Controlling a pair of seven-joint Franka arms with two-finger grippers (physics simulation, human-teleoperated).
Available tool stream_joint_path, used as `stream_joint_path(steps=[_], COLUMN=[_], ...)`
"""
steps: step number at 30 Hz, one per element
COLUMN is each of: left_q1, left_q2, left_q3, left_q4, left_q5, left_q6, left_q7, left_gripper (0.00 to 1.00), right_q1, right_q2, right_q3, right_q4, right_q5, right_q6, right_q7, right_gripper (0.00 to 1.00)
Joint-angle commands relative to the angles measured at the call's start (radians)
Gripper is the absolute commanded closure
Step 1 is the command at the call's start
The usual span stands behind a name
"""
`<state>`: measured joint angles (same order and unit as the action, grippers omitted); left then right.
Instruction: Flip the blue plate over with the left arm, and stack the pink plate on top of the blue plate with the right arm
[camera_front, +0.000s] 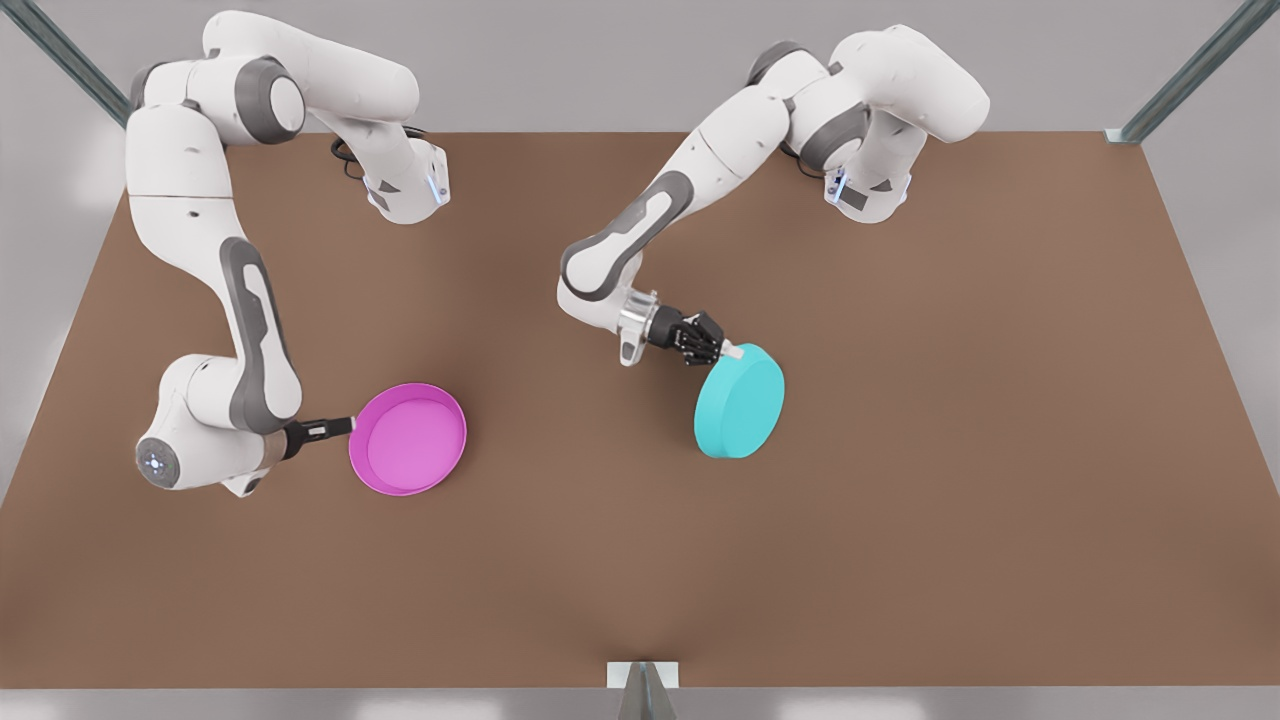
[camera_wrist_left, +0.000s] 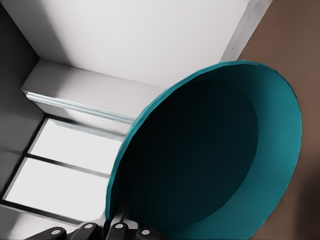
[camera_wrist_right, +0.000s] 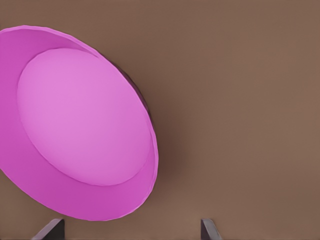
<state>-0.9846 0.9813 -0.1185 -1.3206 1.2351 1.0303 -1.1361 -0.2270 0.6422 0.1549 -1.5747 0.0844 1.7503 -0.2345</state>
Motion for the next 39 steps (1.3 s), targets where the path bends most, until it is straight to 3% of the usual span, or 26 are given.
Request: stream_joint_path(steps=[1, 3, 7, 14, 15, 16, 18, 22, 28, 33, 39], left_q1=[0.0, -0.034, -0.039, -0.055, -0.055, -0.055, -0.055, -0.062, -0.069, -0.065, -0.037], left_q2=[0.002, 0.01, 0.025, 0.053, 0.053, 0.053, 0.053, 0.053, 0.053, 0.051, 0.046], left_q3=[-0.001, -0.02, -0.02, -0.023, -0.023, -0.023, -0.023, -0.027, -0.043, -0.039, -0.035], left_q4=[0.0, 0.001, 0.003, 0.026, 0.026, 0.024, 0.024, 0.026, 0.109, 0.184, 0.268], left_q5=[0.023, 0.023, 0.02, 0.015, 0.014, 0.014, 0.009, -0.006, -0.218, -0.473, -0.851], left_q6=[0.002, 0.002, 0.008, 0.008, 0.008, 0.008, 0.008, 0.008, 0.037, 0.158, 0.364], left_q7=[-0.017, -0.068, -0.129, -0.148, -0.148, -0.146, -0.145, -0.145, -0.146, -0.182, -0.32], left_gripper=[0.76, 0.76, 0.76, 0.75, 0.38, 0.16, 0.0, 0.0, 0.0, 0.0, 0.0], right_q1=[0.001, 0.009, 0.035, 0.034, 0.029, 0.021, 0.012, 0.006, 0.011, 0.012, 0.008], right_q2=[0.0, -0.001, -0.003, 0.004, 0.017, 0.022, 0.04, 0.054, 0.062, 0.063, 0.086], right_q3=[0.0, 0.0, 0.002, 0.002, 0.002, 0.002, 0.002, 0.0, 0.002, 0.002, 0.002], right_q4=[-0.004, -0.034, -0.073, -0.09, -0.09, -0.09, -0.09, -0.09, -0.09, -0.091, -0.1], right_q5=[0.0, 0.035, 0.055, 0.072, 0.072, 0.072, 0.072, 0.072, 0.071, 0.071, 0.071], right_q6=[0.0, 0.011, 0.231, 0.249, 0.25, 0.25, 0.252, 0.252, 0.25, 0.244, 0.25], right_q7=[0.0, 0.006, 0.037, 0.037, 0.037, 0.037, 0.034, 0.034, 0.034, 0.034, 0.032], right_gripper=[0.0, 0.0, 0.0, 0.0, 0.0, 0.0, 0.0, 0.0, 0.0, 0.2, 0.25])
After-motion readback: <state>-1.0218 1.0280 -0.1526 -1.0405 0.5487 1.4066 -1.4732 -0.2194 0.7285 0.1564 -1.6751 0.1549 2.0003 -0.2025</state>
